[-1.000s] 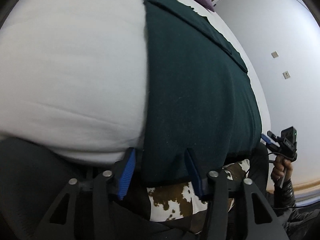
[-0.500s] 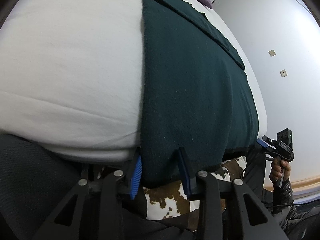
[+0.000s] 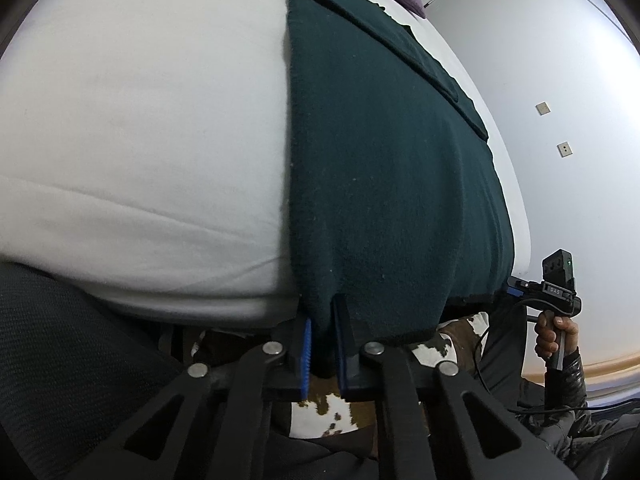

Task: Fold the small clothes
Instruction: 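Grasp the sweater hem with both tools and lift it toward the collar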

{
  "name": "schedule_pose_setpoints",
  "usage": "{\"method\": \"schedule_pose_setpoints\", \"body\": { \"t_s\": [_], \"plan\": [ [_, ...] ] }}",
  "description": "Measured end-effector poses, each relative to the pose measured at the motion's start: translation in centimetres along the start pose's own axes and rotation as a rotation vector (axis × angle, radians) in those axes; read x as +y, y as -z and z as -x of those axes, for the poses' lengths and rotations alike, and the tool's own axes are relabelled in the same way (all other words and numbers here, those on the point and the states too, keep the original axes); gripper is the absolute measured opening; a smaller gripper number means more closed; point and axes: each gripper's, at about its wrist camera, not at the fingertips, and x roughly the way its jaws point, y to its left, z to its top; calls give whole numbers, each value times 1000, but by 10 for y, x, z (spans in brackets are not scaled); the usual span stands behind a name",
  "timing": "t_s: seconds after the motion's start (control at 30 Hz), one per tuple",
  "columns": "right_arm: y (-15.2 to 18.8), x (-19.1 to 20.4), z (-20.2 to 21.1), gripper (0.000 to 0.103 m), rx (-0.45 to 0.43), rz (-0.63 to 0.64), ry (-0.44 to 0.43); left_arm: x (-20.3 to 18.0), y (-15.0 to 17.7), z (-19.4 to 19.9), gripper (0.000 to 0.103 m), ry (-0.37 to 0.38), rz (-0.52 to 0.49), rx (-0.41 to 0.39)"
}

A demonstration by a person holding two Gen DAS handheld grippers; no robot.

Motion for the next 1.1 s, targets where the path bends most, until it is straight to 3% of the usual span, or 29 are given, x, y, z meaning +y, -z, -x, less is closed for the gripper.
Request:
{"method": "schedule_pose_setpoints", "body": {
  "t_s": [0.03,0.1,0.17,0.2,0.33,0.73,1.1],
  "plan": [
    [0,1,-2,39,7,9,-6,0,0,0,9,0,-1,0],
    [0,2,-2,28,4,10,-19,0,1,1,8,-6,-1,-5],
    [3,-1,-3,9,-10,-1,-31,0,1,3,8,-14,-2,-12],
    [4,-4,-1,8,-26,-5,-41,-1,1,5,7,-21,-3,-17],
    [10,-8,10,6,-82,-19,-67,-5,4,13,7,-29,-10,-42],
    [15,7,55,5,-243,-26,-201,-9,14,55,6,45,14,-134],
    [5,46,89,5,-317,25,-293,-18,5,80,5,182,55,-223]
  ]
}}
